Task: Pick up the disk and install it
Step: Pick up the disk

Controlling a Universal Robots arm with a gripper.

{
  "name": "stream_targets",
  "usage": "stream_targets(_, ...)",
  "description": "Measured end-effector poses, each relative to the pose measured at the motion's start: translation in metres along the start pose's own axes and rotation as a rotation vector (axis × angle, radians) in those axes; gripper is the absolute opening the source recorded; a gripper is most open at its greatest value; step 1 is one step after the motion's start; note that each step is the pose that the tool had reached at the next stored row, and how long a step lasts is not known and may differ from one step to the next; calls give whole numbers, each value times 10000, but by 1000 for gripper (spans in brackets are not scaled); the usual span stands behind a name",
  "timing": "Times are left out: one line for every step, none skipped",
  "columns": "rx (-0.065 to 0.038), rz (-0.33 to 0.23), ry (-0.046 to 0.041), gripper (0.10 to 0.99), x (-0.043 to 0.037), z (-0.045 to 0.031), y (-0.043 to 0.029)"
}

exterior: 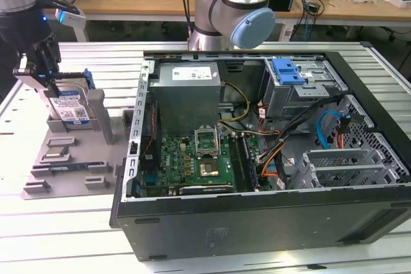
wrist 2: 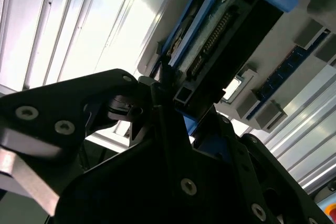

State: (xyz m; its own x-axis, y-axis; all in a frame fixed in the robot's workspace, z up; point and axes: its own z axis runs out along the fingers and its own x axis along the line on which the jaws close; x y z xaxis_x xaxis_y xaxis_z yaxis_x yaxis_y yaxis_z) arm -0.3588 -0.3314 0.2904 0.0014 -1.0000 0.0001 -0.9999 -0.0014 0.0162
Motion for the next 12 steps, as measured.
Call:
stream_targets(0,0,0,365,0,0,0)
stream_targets(0,0,1,365,0,0,0)
stream_targets(-1,1,0,365,0,0,0)
stream_targets(0,0,0,365,0,0,0)
stream_targets(0,0,0,365,0,0,-1)
stream_targets(-1,0,0,365,0,0,-1)
stream_targets(-1,0,0,365,0,0,-1)
stream_targets(-1,0,0,365,0,0,-1)
stream_targets(-1,0,0,365,0,0,-1)
stream_targets(0,0,1,365,0,0,-1)
stream_targets(-1,0,0,365,0,0,-1)
stream_targets(-1,0,1,365,0,0,-1)
